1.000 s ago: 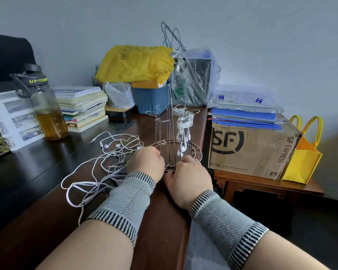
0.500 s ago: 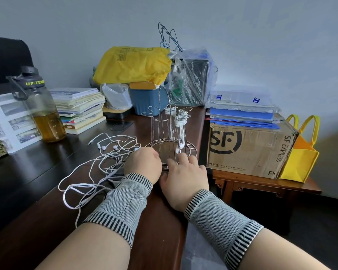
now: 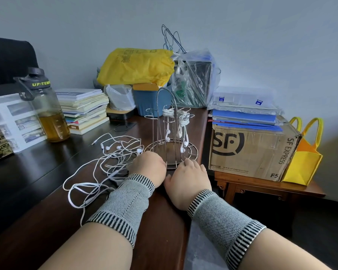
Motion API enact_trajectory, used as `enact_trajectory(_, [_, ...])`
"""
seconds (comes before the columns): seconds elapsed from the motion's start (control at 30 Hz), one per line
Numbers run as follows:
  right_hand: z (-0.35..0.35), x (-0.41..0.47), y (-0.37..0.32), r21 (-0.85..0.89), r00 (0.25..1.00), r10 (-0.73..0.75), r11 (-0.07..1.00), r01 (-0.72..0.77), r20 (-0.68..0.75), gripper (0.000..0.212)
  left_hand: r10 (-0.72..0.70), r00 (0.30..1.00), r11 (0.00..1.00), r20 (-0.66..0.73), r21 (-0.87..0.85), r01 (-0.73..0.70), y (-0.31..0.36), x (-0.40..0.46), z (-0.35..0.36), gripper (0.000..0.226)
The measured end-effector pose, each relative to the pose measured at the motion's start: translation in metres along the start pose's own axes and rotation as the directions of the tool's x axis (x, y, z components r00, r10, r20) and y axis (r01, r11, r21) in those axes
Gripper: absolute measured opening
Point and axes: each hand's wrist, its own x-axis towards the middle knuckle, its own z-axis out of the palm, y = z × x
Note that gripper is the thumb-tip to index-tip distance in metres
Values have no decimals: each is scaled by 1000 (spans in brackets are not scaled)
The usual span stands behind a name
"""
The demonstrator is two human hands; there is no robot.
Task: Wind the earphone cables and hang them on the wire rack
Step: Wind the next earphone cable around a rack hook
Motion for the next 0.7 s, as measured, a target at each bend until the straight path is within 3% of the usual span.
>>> enact_trajectory(0.1, [1,0,1,10,1000,21,1000,-21,-2,66,1,1000,997,18,-71,1,1,-2,-2,27])
enact_trajectory(0.23, [1,-2,3,37,1000,17,999,-16,-14,68,91,995,995,39,-42,-90,3,-8,-5,38])
enact_trajectory(0.4, [-2,-5,1,4,998,-45,999,46,-42,46,12,996,1000,-92,-23,-14,-2,-5,-5,35])
enact_trajectory(0.53, [0,-1,-1,32,1000,-25,999,25,-13,46,-17,998,999,-58,33,19,-1,-4,-4,31])
enact_trajectory(0.7, [4,1,1,83,1000,8,997,-6,-14,54,13,1000,999,19,-47,-12,-1,-2,-4,37])
